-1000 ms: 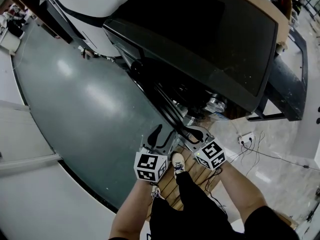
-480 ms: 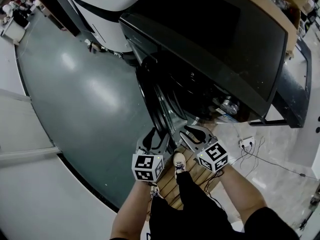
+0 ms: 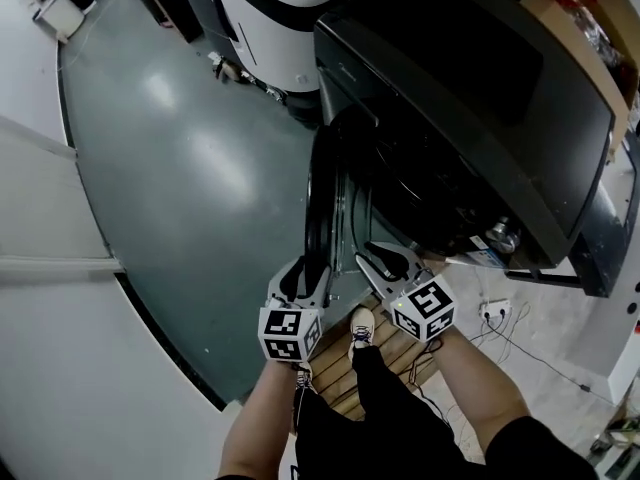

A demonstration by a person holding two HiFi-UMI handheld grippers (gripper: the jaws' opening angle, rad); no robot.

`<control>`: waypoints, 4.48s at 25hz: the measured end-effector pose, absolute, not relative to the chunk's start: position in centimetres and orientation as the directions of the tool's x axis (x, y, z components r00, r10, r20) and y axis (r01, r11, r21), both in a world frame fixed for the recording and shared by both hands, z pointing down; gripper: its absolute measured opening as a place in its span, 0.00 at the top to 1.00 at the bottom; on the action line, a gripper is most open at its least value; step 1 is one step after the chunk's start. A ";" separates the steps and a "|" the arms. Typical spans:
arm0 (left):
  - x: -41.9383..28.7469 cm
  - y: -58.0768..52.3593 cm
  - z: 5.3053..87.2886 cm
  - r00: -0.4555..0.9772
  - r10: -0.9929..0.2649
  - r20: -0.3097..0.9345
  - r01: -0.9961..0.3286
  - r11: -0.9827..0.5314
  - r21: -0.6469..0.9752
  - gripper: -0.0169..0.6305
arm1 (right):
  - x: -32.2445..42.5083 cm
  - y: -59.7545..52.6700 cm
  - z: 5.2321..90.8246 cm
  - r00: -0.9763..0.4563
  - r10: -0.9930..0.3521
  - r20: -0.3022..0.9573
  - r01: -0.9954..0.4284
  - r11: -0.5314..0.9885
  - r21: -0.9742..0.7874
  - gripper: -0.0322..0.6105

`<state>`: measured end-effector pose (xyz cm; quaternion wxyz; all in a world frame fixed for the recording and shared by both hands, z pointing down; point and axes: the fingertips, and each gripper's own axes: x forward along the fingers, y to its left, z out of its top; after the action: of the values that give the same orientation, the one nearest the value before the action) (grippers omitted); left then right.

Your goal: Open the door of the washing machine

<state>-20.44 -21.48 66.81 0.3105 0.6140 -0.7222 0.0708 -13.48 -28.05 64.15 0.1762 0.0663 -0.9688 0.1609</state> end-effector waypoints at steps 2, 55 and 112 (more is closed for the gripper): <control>-22.1 -20.7 66.8 -0.093 -0.837 0.539 -0.920 0.280 0.275 0.64 | -15.2 -27.6 64.1 -0.931 -0.052 0.361 -0.162 0.946 -0.282 0.78; -26.1 -13.3 52.0 -0.289 -0.850 0.440 -0.936 0.347 0.056 0.94 | -18.5 -23.0 52.0 -0.955 -0.157 0.253 -0.228 0.932 -0.282 0.92; -7.6 7.7 44.3 0.333 -0.893 0.303 -0.942 -0.302 0.146 0.95 | 6.8 2.9 43.6 -0.661 -0.711 0.241 -0.748 0.648 -0.139 0.92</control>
<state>-7.57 7.71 44.31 0.1498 0.8025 -0.5716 0.0823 6.79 2.86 43.60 0.0826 0.4035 -0.9041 0.1140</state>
